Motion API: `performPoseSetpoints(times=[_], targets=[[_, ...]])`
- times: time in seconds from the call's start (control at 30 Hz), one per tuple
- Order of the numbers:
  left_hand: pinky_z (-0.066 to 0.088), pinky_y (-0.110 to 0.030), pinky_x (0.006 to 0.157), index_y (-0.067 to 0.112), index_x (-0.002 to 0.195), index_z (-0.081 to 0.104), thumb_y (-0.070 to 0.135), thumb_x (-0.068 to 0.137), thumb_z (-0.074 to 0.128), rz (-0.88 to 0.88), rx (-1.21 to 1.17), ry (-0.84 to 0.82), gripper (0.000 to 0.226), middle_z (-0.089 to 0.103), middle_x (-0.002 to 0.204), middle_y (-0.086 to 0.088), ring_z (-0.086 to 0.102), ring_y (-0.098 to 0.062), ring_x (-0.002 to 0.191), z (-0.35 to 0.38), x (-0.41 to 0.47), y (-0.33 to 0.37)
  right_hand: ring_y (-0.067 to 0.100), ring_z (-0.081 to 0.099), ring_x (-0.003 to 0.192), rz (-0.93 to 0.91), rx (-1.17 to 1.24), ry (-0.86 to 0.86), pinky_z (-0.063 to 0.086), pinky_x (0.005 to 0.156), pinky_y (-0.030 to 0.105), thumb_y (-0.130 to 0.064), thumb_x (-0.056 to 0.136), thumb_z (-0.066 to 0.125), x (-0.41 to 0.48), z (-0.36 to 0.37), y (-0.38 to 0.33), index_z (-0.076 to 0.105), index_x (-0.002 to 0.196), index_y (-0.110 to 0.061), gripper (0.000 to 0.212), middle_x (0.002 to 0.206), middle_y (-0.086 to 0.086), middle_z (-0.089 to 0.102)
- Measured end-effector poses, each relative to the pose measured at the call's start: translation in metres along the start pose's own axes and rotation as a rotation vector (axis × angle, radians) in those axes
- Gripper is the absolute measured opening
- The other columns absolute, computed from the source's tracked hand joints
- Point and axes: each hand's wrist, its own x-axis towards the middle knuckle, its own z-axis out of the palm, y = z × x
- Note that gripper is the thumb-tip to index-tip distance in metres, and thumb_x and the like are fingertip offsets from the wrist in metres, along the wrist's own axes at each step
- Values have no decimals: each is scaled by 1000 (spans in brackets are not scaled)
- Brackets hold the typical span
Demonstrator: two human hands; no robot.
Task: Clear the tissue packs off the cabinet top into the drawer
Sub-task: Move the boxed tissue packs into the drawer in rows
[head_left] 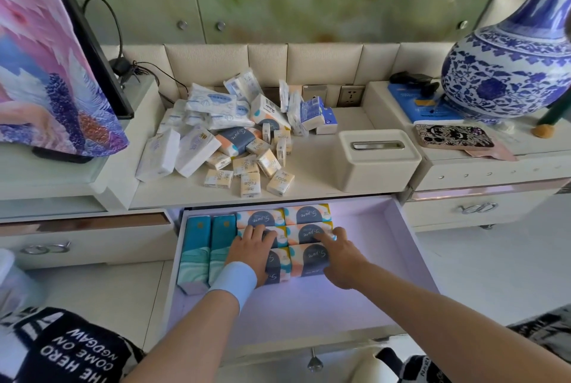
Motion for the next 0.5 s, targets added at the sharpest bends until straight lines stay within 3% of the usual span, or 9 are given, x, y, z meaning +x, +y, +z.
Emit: performPoseSetpoints(times=[0.2, 0.33, 0.5], targets=[[39, -43, 107, 30, 148, 29, 51, 78, 67, 23, -111, -223, 82, 28, 150, -3, 30, -27, 137, -40, 8, -10, 28, 49, 123, 31, -337, 20, 40, 100, 42, -45, 90, 55, 8, -48, -15, 34, 146, -37, 60, 136, 6, 44], [44, -40, 102, 29, 143, 41, 45, 87, 61, -21, -333, -127, 62, 42, 146, 0, 47, -25, 128, -106, 15, -31, 24, 56, 119, -18, -61, 143, 46, 97, 35, -33, 91, 57, 22, -96, -42, 49, 137, -33, 46, 137, 2, 51], [46, -35, 98, 29, 135, 53, 41, 92, 58, -90, -324, -13, 45, 52, 136, -1, 54, -24, 118, -176, 23, -68, 21, 58, 114, -141, 67, 210, 50, 97, 36, -30, 89, 61, 48, -146, -83, 57, 130, -32, 41, 135, 1, 56]])
